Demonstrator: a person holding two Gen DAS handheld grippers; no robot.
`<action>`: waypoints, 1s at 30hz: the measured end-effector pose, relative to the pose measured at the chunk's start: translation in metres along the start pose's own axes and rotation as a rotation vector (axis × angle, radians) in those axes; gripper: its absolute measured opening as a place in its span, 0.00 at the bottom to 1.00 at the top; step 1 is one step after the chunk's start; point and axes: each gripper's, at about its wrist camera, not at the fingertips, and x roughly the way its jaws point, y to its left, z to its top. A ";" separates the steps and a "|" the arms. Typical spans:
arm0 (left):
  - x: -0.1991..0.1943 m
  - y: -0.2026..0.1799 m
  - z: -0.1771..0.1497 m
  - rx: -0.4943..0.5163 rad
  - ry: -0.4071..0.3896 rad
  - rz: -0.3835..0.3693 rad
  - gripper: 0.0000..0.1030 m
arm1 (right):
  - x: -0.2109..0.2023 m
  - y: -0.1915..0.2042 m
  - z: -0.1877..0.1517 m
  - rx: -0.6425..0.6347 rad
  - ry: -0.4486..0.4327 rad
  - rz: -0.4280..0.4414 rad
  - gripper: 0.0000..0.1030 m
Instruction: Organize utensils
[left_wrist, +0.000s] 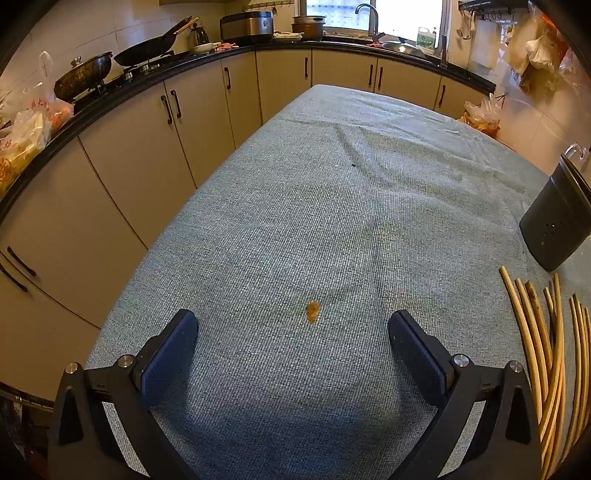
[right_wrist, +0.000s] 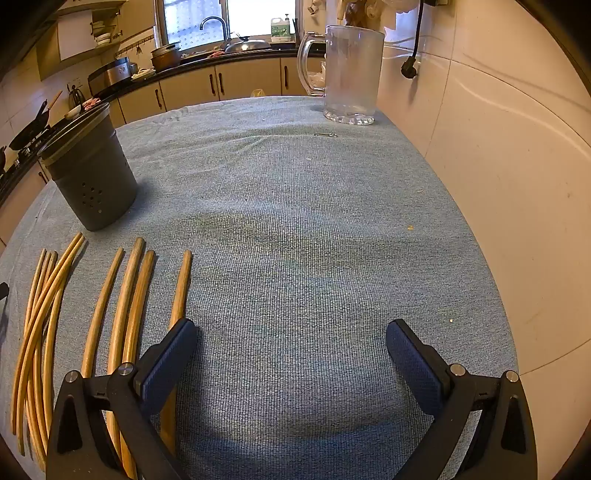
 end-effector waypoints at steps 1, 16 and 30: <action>0.000 0.000 0.000 0.000 0.000 0.000 1.00 | 0.000 0.000 0.000 0.001 0.003 0.001 1.00; -0.032 -0.007 -0.008 0.028 -0.087 0.067 1.00 | 0.001 0.000 0.001 0.001 -0.008 0.002 1.00; -0.146 -0.035 -0.039 0.017 -0.291 -0.008 1.00 | 0.002 0.000 0.001 0.001 -0.009 0.002 1.00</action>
